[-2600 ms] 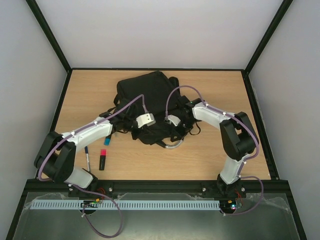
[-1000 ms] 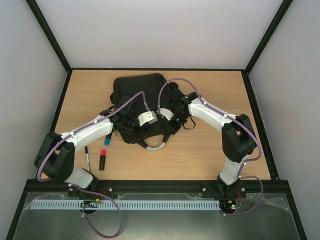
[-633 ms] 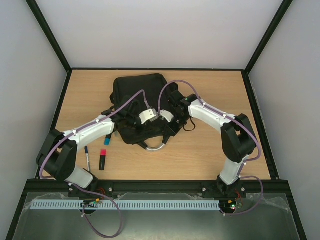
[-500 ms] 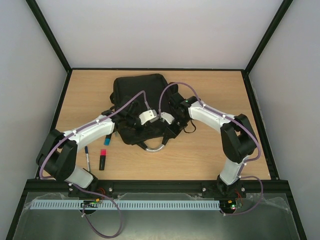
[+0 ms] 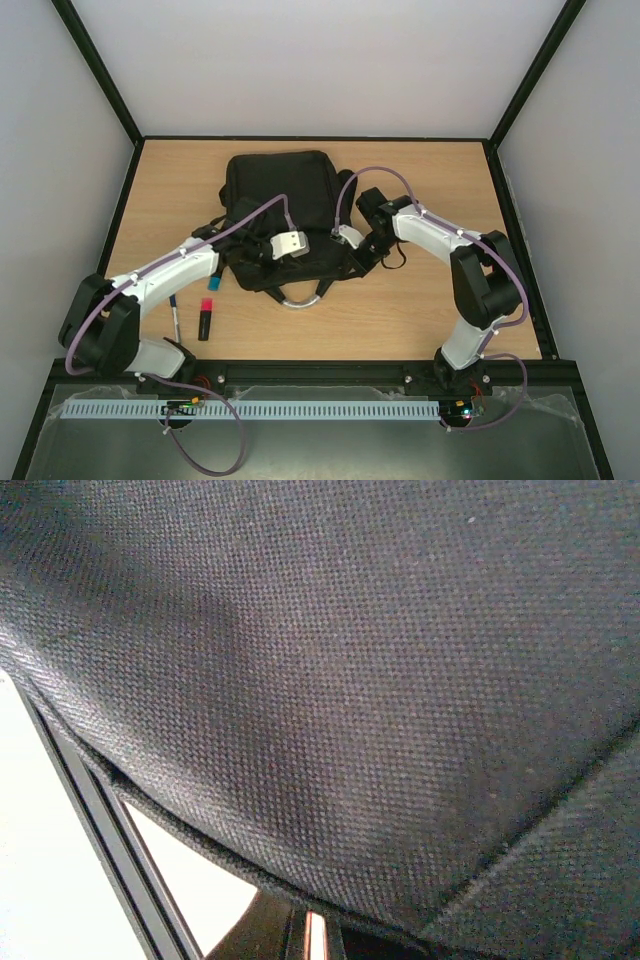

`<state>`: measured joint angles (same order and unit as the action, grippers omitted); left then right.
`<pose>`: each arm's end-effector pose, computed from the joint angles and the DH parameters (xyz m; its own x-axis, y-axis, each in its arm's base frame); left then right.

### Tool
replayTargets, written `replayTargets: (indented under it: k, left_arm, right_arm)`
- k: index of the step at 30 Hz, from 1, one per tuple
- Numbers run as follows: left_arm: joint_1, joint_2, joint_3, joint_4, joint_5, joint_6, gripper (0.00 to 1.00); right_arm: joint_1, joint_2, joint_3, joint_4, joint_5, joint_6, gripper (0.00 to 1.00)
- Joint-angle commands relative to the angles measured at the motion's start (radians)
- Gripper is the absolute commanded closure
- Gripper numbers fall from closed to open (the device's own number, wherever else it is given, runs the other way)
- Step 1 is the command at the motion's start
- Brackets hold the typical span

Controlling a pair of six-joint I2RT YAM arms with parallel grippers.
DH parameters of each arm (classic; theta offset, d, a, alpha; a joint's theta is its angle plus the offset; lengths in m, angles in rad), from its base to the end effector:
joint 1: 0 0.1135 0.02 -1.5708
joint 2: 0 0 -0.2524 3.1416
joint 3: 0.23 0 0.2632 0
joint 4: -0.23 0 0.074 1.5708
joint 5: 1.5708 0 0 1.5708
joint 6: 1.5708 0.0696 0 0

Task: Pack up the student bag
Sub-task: Zip the student bag at the center of the board.

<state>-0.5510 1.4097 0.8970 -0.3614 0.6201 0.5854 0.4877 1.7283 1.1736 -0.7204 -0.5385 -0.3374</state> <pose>0.2481 -0.2000 0.1890 -0.1337 0.6099 -0.7811 0.9810 0.1933 -0.0169 0.2907 0.1946 0.1509 -0.6206 -0.6508 -0.4374 -0.7839 0.5012 0.3665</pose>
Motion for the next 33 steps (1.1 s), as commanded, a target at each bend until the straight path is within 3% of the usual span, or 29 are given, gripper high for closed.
replayTargets:
  k: [1, 9, 14, 15, 18, 21, 33]
  left_arm:
    - [0.011, -0.068, -0.049, -0.198, 0.027, 0.116, 0.97]
    - [0.041, -0.122, -0.077, -0.299, -0.02, 0.237, 0.98]
    - [0.072, -0.107, -0.047, -0.26, 0.02, 0.129, 0.97]
    - [0.072, -0.098, -0.039, -0.242, 0.038, 0.099, 0.92]
    - [0.07, -0.066, -0.016, -0.155, 0.082, -0.018, 0.65]
    - [0.048, -0.016, 0.021, -0.082, 0.125, -0.104, 0.52]
    - [-0.063, 0.199, 0.19, 0.026, 0.183, -0.204, 0.47]
  right_arm:
    - [-0.043, 0.013, -0.01, -0.027, 0.08, 0.002, 0.99]
    - [-0.043, 0.042, 0.002, -0.022, 0.096, -0.016, 0.99]
    - [-0.04, -0.001, 0.018, -0.047, -0.022, -0.022, 0.99]
    - [-0.037, -0.007, 0.02, -0.048, -0.04, -0.017, 0.99]
    - [-0.025, -0.016, 0.017, -0.046, -0.073, -0.006, 0.99]
    - [-0.014, -0.022, 0.017, -0.032, -0.078, -0.001, 0.99]
    - [0.014, -0.019, 0.055, 0.024, -0.143, 0.044, 0.99]
